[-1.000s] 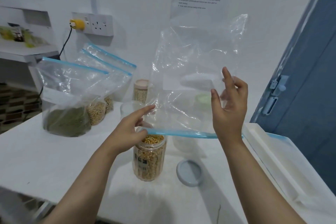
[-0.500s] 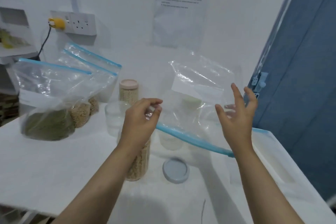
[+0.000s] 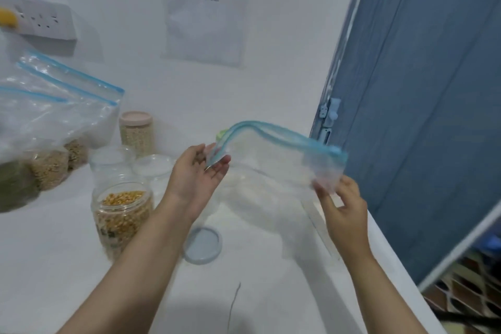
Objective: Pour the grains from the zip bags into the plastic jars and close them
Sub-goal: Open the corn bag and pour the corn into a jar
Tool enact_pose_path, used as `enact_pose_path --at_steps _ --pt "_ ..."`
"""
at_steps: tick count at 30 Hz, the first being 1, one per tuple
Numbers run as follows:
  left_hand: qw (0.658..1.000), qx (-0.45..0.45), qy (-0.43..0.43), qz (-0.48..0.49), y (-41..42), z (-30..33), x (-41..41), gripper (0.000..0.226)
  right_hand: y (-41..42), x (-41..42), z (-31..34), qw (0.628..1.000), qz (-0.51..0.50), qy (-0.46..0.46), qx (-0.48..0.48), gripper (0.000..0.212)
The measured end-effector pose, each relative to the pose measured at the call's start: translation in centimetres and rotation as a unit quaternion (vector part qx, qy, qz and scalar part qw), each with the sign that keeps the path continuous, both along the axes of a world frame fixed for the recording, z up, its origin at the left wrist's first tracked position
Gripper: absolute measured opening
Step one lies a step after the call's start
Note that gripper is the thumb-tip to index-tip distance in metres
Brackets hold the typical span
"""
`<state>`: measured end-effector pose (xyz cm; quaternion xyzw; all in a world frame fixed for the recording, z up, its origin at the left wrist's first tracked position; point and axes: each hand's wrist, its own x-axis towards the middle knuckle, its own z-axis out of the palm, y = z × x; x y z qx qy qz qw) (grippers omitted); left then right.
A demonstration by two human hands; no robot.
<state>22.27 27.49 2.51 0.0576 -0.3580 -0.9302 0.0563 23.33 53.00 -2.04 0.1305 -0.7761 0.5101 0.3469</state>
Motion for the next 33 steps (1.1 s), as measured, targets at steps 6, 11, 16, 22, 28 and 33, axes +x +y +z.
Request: enact_pose_path --at_steps 6,11,16,22,28,33 --pt "0.953 -0.29 -0.028 0.086 3.0 0.0 -0.3 0.051 0.3 -0.1 4.0 0.981 0.128 0.002 -0.148 0.054" --pt "0.924 -0.356 0.009 0.139 4.4 -2.8 -1.2 0.068 0.4 -1.9 3.7 0.968 0.117 -0.074 -0.21 0.036" --pt "0.921 -0.39 0.024 -0.003 4.9 -8.1 -1.8 0.078 2.0 -4.0 2.3 0.937 0.085 -0.155 -0.302 0.046" --pt "0.875 -0.473 0.041 -0.096 6.0 -9.4 -2.4 0.084 3.6 -5.5 1.6 0.907 0.078 -0.224 -0.347 0.057" --pt "0.856 -0.496 0.075 -0.125 7.4 -9.6 -2.7 0.072 4.5 -5.6 1.8 0.894 0.077 -0.235 -0.373 0.056" --pt "0.871 -0.48 0.089 -0.052 7.1 -9.9 -1.7 0.062 5.4 -5.7 0.7 0.93 0.029 -0.242 -0.277 0.062"
